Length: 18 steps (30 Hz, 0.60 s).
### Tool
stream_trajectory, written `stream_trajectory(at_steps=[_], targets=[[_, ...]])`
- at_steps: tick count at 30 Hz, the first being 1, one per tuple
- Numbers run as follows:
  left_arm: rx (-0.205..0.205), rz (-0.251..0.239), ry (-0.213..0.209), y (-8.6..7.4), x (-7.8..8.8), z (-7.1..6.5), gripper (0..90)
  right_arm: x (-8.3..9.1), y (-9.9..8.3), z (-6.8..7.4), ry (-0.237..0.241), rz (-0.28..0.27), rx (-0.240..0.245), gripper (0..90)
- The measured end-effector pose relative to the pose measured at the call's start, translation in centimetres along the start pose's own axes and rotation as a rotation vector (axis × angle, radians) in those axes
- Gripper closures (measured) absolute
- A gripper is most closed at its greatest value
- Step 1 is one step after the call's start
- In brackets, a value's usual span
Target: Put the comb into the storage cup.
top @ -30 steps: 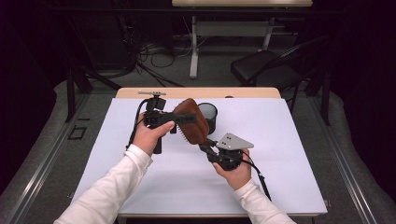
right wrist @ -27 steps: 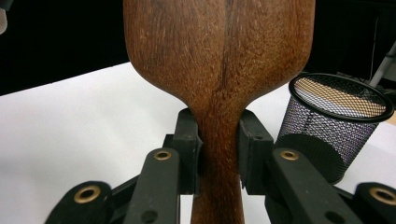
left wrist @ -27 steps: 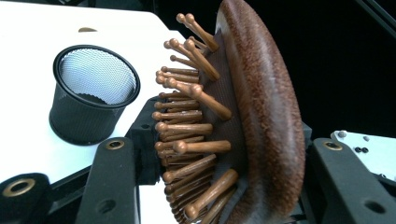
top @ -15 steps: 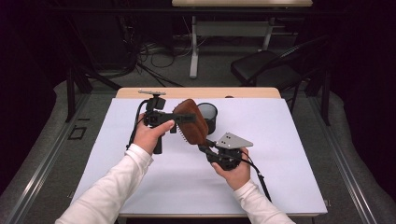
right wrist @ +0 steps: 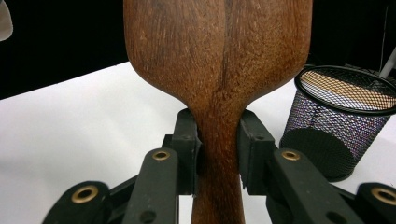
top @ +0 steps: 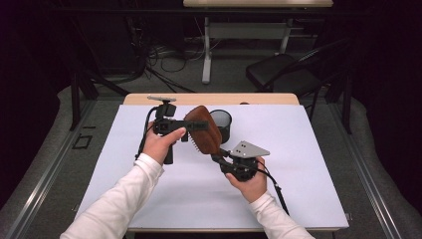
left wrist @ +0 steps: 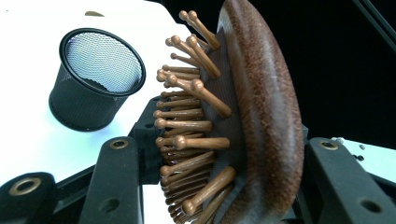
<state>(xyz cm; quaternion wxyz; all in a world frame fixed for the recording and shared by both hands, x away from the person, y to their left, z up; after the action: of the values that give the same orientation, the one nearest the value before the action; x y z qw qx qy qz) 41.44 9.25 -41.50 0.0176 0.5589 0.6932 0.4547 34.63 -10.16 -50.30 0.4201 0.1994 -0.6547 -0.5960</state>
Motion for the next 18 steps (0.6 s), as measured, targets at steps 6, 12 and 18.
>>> stream_trajectory(at_steps=[6,12,18], targets=[[0.008,-0.003,0.007,0.08,-0.07,0.07,50.3,0.03,0.05,-0.08,0.001,-0.004,-0.003,66.9],[0.014,-0.011,0.013,0.19,-0.01,0.22,50.4,0.05,0.08,-0.12,0.001,-0.01,-0.011,62.3],[0.02,-0.019,0.016,0.27,-0.02,0.28,50.5,0.12,0.21,-0.2,0.001,-0.02,-0.018,55.4]])
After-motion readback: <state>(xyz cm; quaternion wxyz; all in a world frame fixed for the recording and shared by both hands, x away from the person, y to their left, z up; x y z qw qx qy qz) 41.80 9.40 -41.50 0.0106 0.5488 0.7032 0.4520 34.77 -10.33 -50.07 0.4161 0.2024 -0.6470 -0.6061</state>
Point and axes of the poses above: each handheld gripper's, and its own axes: x roughly backward along the jaws, y roughly out of its top, z roughly to its left, the point moved 3 cm from there along -x, roughly forward along the jaws, and after that the axes turned 5 degrees about y, right-handed, at the moved point
